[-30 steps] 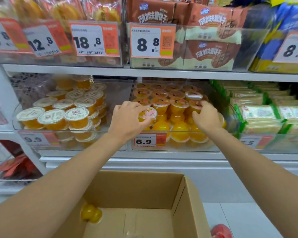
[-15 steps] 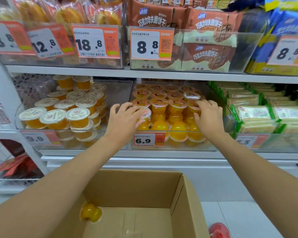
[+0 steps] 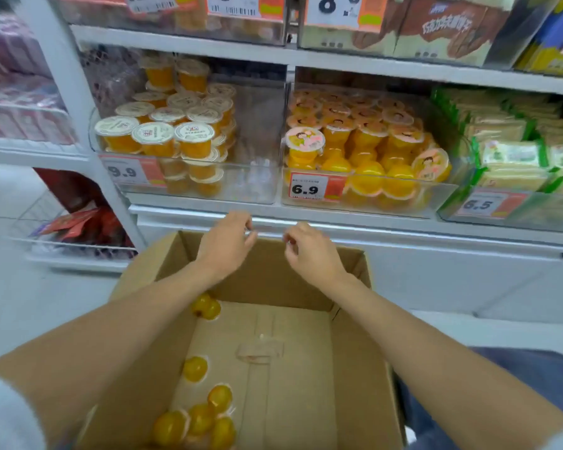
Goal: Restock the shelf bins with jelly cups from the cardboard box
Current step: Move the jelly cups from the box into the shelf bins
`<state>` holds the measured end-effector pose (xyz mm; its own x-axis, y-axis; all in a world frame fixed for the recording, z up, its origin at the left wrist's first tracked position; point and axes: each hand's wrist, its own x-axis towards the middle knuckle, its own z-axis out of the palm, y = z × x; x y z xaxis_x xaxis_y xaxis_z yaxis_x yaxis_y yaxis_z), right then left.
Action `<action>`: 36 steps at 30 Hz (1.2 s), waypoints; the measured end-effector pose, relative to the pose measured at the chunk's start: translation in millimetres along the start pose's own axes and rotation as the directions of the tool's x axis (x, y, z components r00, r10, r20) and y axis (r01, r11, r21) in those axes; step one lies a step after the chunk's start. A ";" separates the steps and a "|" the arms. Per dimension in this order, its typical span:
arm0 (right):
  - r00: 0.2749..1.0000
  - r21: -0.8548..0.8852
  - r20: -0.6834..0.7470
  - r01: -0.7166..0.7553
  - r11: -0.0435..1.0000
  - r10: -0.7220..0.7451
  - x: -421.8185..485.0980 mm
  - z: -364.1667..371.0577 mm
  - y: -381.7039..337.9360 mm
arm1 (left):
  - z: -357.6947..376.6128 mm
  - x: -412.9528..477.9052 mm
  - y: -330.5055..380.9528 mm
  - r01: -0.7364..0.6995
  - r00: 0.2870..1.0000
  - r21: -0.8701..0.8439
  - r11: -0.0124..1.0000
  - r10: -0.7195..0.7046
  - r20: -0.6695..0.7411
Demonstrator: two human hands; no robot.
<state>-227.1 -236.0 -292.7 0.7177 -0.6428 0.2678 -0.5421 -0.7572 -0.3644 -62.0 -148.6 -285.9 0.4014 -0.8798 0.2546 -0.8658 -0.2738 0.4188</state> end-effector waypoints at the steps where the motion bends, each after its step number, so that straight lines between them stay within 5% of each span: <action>1: 0.997 0.026 0.071 -0.009 1.000 0.007 -11.1 19.0 -7.9 | 10.1 -15.7 -18.0 0.060 0.994 0.015 0.998 -0.061 0.091; 4: 0.937 0.071 0.342 -0.096 0.993 0.066 -43.1 82.8 -22.7 | 38.2 -64.9 -69.0 0.254 0.888 0.071 0.965 -0.261 0.378; 7: 0.762 0.038 0.630 -0.218 0.975 0.146 -78.5 148.0 -28.1 | 66.2 -116.2 -114.1 0.337 0.698 0.203 0.919 -0.389 0.602; 11: 0.525 0.017 0.838 -0.300 0.954 0.150 -128.1 211.4 -35.3 | 108.5 -176.4 -157.6 0.247 0.404 0.392 0.886 -0.462 0.790; 14: 0.446 -0.001 0.881 -0.334 0.942 0.159 -153.6 246.6 -39.0 | 124.5 -206.1 -157.6 0.123 0.275 0.410 0.904 -0.427 0.861; 20: 0.422 0.091 0.905 -0.082 0.992 -0.048 -172.2 302.5 -44.3 | 146.0 -231.2 -158.5 -0.048 0.251 0.456 0.889 -0.431 0.867; 26: 0.471 0.126 0.882 -0.181 0.975 -0.026 -172.5 319.0 -39.0 | 149.1 -225.2 -162.5 -0.059 0.231 0.486 0.872 -0.461 0.857; 28: 0.469 0.108 0.883 -0.253 0.962 0.024 -169.1 320.1 -34.0 | 144.7 -216.8 -162.6 0.061 0.257 0.485 0.872 -0.483 0.837; 31: 0.527 0.054 0.840 -0.324 0.944 0.133 -171.7 319.9 -32.5 | 134.0 -202.7 -162.0 0.428 0.311 0.370 0.825 -0.519 0.796; 34: 0.546 0.012 0.825 -0.272 0.962 0.144 -176.3 310.4 -32.0 | 120.8 -186.3 -152.8 0.819 0.289 0.129 0.560 -0.596 0.749; 36: 0.556 0.022 0.804 -0.378 0.926 0.208 -172.1 302.0 -25.4 | 108.3 -173.8 -147.8 0.942 0.238 -0.019 0.336 -0.624 0.745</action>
<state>-204.9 -71.1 -598.9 0.6380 -0.4216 -0.6443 -0.7634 -0.4558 -0.4577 -36.1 2.7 -486.4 0.4130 -0.3281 -0.8496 0.0925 -0.9129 0.3975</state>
